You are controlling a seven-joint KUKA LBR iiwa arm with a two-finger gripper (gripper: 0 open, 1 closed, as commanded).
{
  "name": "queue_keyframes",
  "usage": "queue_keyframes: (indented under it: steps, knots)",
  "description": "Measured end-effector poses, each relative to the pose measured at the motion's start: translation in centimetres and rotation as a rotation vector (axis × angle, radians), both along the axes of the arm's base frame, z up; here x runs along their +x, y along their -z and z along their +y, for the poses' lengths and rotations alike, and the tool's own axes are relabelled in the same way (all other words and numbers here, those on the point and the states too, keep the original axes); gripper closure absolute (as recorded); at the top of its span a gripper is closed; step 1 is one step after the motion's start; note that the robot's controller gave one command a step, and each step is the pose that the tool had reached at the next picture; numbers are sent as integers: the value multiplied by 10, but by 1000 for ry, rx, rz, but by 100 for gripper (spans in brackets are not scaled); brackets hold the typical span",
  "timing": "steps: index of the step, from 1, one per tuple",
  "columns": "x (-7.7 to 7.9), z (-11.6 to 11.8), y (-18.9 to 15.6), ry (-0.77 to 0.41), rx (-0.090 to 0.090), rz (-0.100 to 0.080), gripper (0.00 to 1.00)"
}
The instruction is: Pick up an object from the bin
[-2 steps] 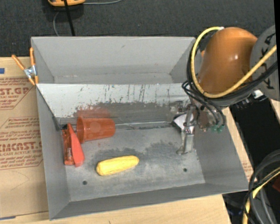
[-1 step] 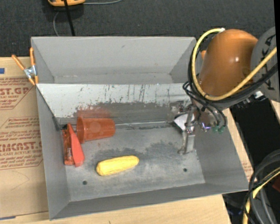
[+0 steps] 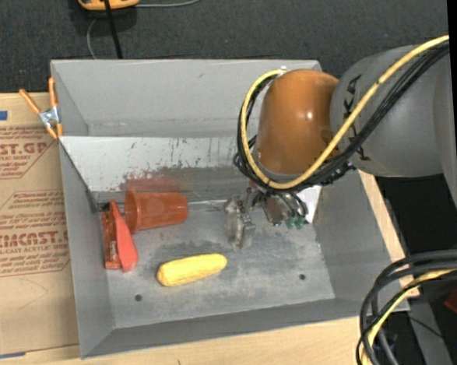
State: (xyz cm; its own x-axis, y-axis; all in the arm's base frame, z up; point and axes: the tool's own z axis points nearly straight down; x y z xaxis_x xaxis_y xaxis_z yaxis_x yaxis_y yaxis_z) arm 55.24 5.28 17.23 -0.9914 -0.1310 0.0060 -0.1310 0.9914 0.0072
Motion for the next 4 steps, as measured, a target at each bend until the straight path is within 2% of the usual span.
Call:
queue_keyframes:
  steps: [1, 2, 3, 4]
  knots:
    - [0, 0, 0, 0, 0, 0, 0]
    - [0, 0, 0, 0, 0, 0, 0]
    - [8, 43, 48, 18, 1, -9, 0]
    - [-22, 63, 87, 98, 4, 0, 0]
